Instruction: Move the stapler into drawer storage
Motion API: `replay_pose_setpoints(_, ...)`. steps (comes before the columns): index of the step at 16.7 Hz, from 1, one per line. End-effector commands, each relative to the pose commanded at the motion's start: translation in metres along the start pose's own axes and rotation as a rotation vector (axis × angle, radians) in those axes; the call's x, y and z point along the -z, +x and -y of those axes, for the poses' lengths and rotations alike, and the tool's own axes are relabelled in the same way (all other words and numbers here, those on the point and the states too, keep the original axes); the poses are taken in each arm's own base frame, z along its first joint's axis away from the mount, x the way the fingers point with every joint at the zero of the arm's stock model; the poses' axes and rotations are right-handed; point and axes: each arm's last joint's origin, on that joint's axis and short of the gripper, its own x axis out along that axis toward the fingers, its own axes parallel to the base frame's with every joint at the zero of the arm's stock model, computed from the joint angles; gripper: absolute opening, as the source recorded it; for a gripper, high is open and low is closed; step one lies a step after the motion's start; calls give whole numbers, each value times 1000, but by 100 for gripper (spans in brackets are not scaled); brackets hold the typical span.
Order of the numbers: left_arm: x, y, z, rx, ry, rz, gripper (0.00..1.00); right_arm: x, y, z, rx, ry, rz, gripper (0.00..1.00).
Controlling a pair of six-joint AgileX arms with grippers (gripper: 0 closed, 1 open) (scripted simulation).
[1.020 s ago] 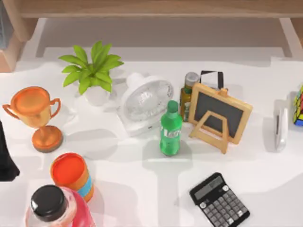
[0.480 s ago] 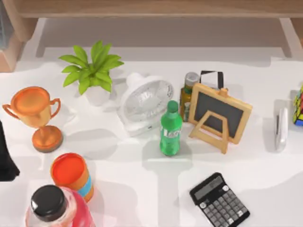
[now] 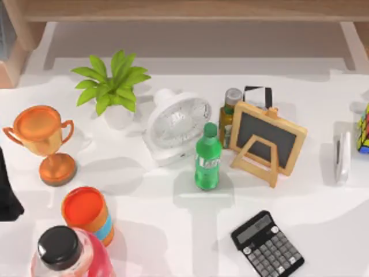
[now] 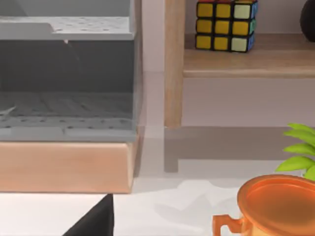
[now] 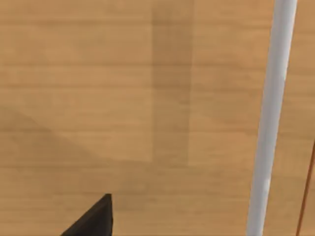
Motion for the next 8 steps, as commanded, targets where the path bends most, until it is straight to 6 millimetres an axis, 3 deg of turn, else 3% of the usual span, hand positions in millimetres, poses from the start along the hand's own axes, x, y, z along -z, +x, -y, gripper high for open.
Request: replay_pose_setpoints(8,0,0,0,0,0,0,100,0,0,0,0,0,0,40)
